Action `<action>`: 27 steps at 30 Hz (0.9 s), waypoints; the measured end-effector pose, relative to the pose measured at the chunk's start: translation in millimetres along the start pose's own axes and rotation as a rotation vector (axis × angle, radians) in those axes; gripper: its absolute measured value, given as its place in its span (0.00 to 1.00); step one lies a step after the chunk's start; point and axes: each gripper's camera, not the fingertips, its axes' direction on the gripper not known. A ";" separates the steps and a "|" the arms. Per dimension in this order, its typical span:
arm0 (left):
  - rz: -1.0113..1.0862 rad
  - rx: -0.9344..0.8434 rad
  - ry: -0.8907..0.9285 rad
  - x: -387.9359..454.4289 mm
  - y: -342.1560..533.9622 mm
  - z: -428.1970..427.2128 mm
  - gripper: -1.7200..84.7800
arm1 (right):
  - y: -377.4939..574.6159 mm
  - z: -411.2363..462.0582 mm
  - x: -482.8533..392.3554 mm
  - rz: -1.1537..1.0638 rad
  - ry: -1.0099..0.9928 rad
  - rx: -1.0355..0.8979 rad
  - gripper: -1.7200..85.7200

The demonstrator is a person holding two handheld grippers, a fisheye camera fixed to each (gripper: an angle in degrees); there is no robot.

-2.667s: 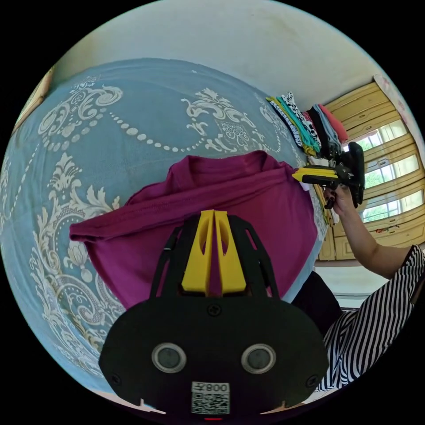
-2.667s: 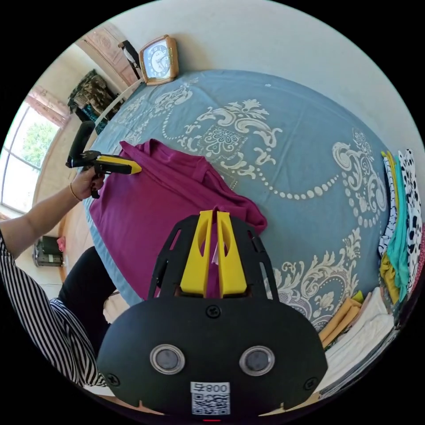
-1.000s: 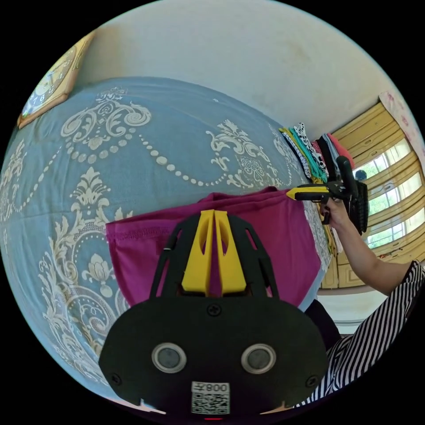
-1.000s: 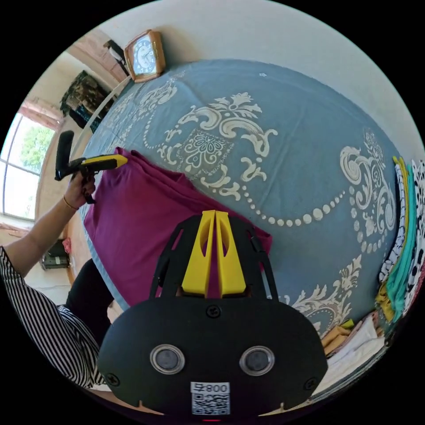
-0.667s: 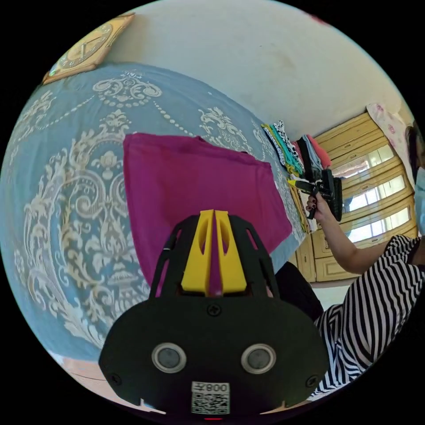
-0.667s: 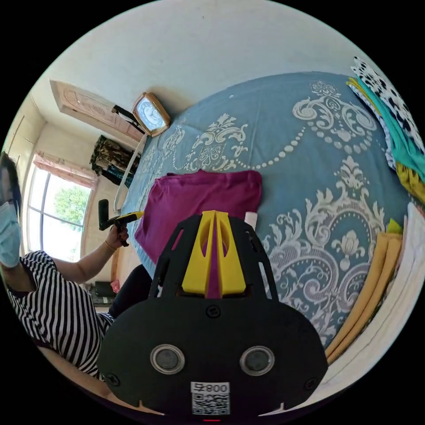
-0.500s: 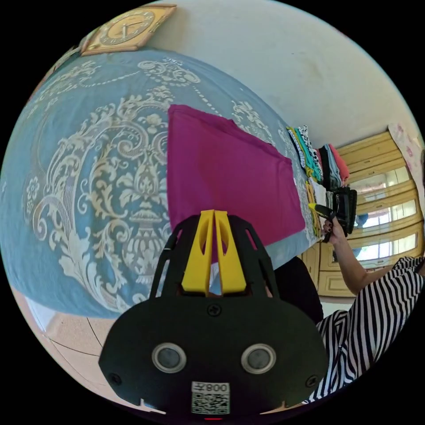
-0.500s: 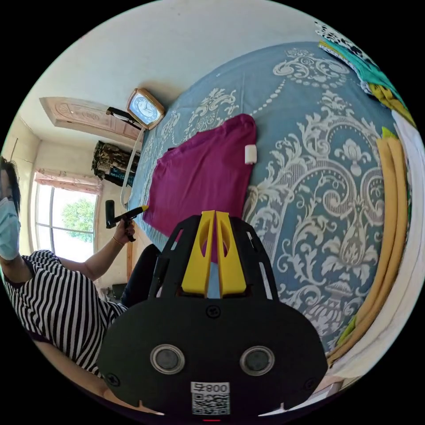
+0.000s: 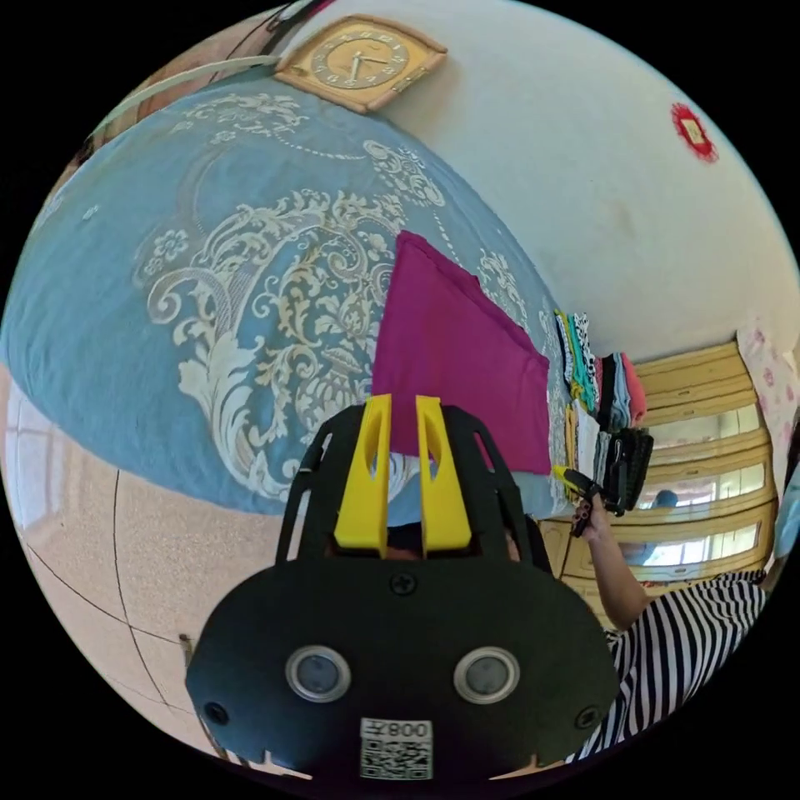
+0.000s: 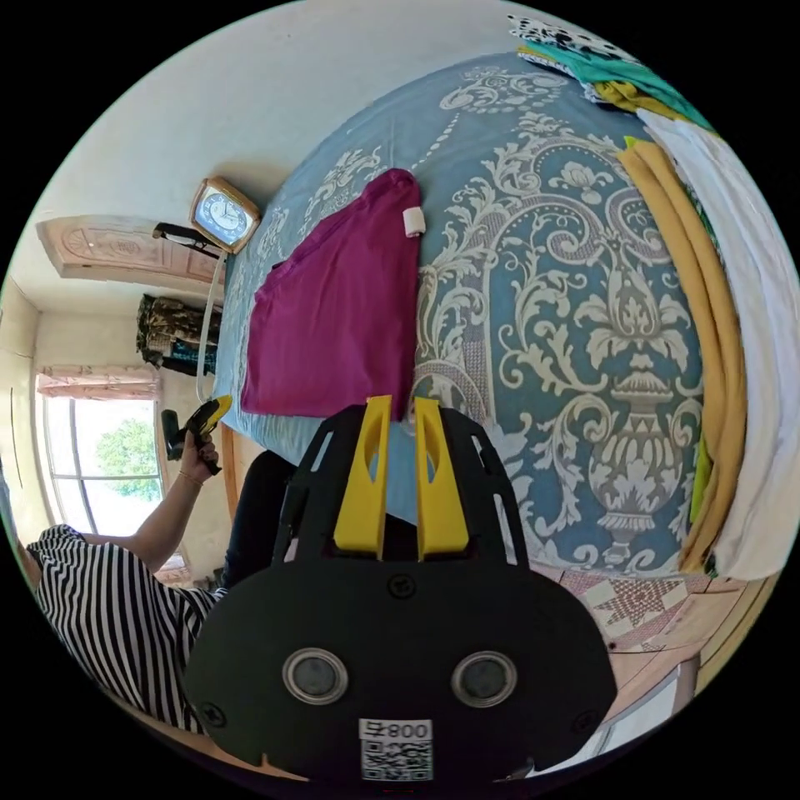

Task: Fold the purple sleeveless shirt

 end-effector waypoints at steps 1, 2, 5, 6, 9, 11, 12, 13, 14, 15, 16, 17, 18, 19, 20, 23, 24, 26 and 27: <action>-0.023 -0.008 0.024 -8.5 4.3 3.9 0.09 | 4.7 -0.1 3.2 0.010 -0.009 -0.003 0.08; -0.032 -0.019 0.038 -12.0 5.7 7.2 0.10 | 7.9 -0.8 5.0 0.013 -0.012 -0.003 0.08; -0.046 -0.088 0.072 -21.1 9.5 28.7 0.09 | 8.7 -7.0 8.4 0.021 -0.037 -0.004 0.07; -0.039 -0.111 0.068 -21.4 10.2 36.5 0.09 | 8.2 -8.1 8.3 0.019 -0.039 -0.009 0.07; -0.021 -0.123 0.021 -21.0 12.9 45.6 0.06 | 7.5 -14.1 5.3 -0.008 0.010 -0.037 0.05; -0.019 -0.119 0.016 -23.4 15.6 45.7 0.06 | 8.3 -20.9 7.1 -0.012 0.007 -0.060 0.04; -0.013 -0.101 0.011 -25.5 17.9 42.6 0.05 | 9.1 -24.5 7.1 -0.014 0.012 -0.059 0.03; -0.007 -0.080 0.011 -28.2 20.7 39.1 0.05 | 11.5 -32.8 6.4 -0.023 0.031 -0.046 0.03; -0.004 -0.072 0.010 -29.8 22.1 38.2 0.05 | 13.8 -39.3 6.9 -0.028 0.045 -0.043 0.03; 0.007 -0.070 0.005 -33.1 25.0 40.2 0.05 | 14.5 -40.9 8.1 -0.029 0.045 -0.048 0.03; 0.012 -0.096 -0.001 -36.8 27.5 48.3 0.05 | 15.4 -41.1 11.8 -0.024 0.035 -0.068 0.02; 0.008 -0.111 -0.007 -38.9 28.9 53.5 0.05 | 16.1 -39.9 15.8 -0.015 0.024 -0.078 0.02; -0.001 -0.124 -0.020 -41.5 32.4 61.8 0.05 | 16.4 -40.5 17.5 -0.012 0.013 -0.076 0.02; 0.004 -0.108 -0.032 -41.1 36.6 66.4 0.05 | 16.9 -43.9 21.0 0.004 -0.007 -0.067 0.02; 0.006 -0.098 -0.038 -40.4 39.0 68.1 0.05 | 18.1 -47.7 23.3 0.014 -0.017 -0.058 0.02; 0.051 -0.056 -0.087 -29.3 53.1 76.4 0.06 | 22.5 -55.6 26.7 0.019 -0.035 -0.053 0.02; 0.076 -0.040 -0.119 -22.1 59.8 80.1 0.06 | 23.4 -57.5 27.9 0.021 -0.044 -0.050 0.02; 0.107 -0.010 -0.145 -11.6 71.2 87.3 0.06 | 26.7 -64.5 33.0 0.032 -0.078 -0.038 0.02; 0.124 0.006 -0.160 -4.7 79.2 93.3 0.06 | 27.4 -66.1 34.1 0.034 -0.085 -0.036 0.02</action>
